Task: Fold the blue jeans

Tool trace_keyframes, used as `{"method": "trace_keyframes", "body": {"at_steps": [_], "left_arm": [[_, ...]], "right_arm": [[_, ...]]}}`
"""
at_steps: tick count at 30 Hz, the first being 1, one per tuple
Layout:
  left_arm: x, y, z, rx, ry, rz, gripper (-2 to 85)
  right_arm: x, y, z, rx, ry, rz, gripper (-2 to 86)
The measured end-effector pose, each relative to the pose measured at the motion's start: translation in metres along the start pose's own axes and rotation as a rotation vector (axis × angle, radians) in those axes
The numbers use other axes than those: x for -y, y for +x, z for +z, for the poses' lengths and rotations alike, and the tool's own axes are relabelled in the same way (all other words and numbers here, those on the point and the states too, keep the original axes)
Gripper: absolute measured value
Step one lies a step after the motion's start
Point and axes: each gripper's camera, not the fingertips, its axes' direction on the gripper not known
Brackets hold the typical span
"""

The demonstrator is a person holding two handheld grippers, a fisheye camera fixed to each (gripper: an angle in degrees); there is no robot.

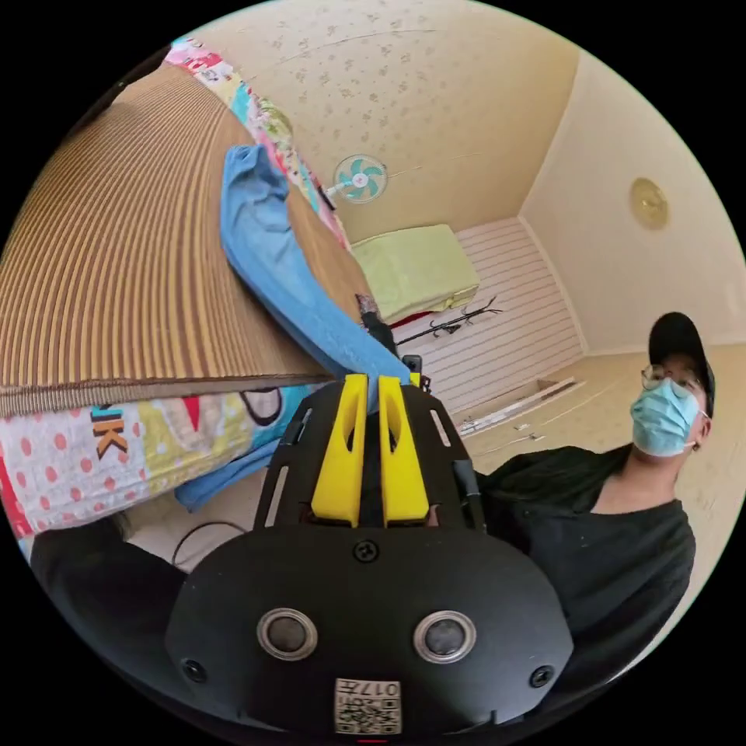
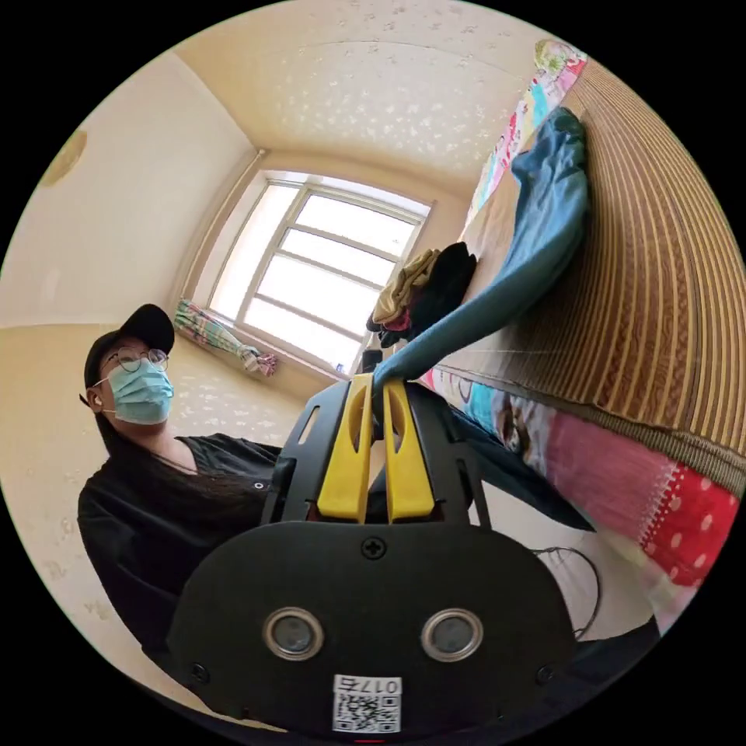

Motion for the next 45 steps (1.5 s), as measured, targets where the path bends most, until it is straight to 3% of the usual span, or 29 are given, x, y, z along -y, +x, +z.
{"method": "trace_keyframes", "body": {"at_steps": [4, 8, 11, 14, 16, 20, 26, 29, 33, 38, 41, 45], "left_arm": [[0.046, 0.157, -0.009, -0.115, 0.091, 0.339, 2.4], [0.102, 0.268, -0.012, -0.259, 0.153, 0.544, 2.3], [0.149, 0.342, -0.007, -0.202, 0.170, 0.649, 2.4], [0.197, 0.368, 0.006, -0.006, 0.188, 0.630, 2.5], [0.241, 0.353, 0.030, 0.198, 0.137, 0.610, 2.4], [0.310, 0.279, 0.066, 0.301, 0.040, 0.434, 2.3], [0.359, 0.159, 0.084, 0.335, 0.012, 0.284, 2.8], [0.312, 0.096, 0.099, 0.381, -0.083, 0.230, 3.0], [0.170, 0.008, 0.122, 0.310, -0.217, 0.061, 3.4], [0.008, -0.038, 0.128, 0.181, -0.309, -0.192, 4.2], [-0.038, -0.060, 0.120, 0.245, -0.370, -0.310, 9.9], [-0.026, -0.083, 0.104, 0.269, -0.264, -0.358, 17.2]], "right_arm": [[0.059, -0.171, -0.010, 0.038, -0.048, -0.409, 1.9], [0.117, -0.333, -0.022, 0.019, -0.033, -0.738, 1.7], [0.163, -0.406, -0.036, -0.108, 0.029, -0.775, 1.6], [0.215, -0.425, -0.048, -0.268, 0.080, -0.678, 1.6], [0.248, -0.411, -0.050, -0.411, 0.087, -0.613, 1.5], [0.338, -0.322, -0.047, -0.721, 0.080, -0.355, 1.6], [0.394, -0.206, -0.043, -0.783, 0.084, -0.328, 1.7], [0.350, -0.137, -0.034, -0.828, -0.039, -0.266, 1.9], [0.236, -0.043, -0.042, -0.791, -0.152, -0.144, 2.3], [0.057, 0.045, -0.073, -0.516, -0.257, 0.179, 4.1], [0.012, 0.073, -0.108, -0.555, -0.199, 0.369, 8.2], [0.023, 0.102, -0.145, -0.449, -0.049, 0.438, 15.5]]}}
